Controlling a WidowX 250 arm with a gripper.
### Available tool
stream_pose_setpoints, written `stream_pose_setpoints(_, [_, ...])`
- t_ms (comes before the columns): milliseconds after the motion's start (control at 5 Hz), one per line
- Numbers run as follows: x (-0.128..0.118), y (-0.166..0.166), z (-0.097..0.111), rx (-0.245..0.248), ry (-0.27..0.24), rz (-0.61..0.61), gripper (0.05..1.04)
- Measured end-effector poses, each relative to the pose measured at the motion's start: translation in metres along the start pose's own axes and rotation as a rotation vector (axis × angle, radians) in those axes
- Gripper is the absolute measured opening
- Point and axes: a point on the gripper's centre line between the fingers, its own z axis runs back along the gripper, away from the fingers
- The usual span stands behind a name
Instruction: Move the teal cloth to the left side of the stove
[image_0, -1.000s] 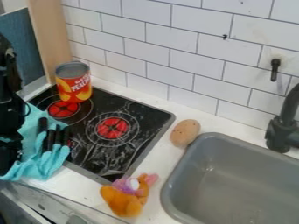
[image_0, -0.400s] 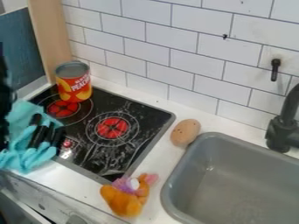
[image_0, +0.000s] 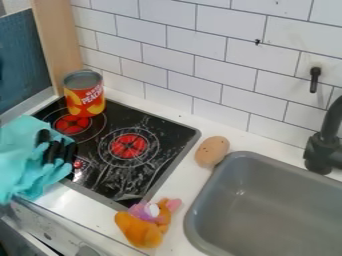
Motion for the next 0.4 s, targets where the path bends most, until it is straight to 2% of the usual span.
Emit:
stream_pose_setpoints(200, [-0.0087,-0.0166,0.0236,-0.006,-0.038,-0.047,1.001])
stream_pose_setpoints(400, [-0.0111,-0.0206,0.0253,-0.012,-0.027,-0.065,1.001])
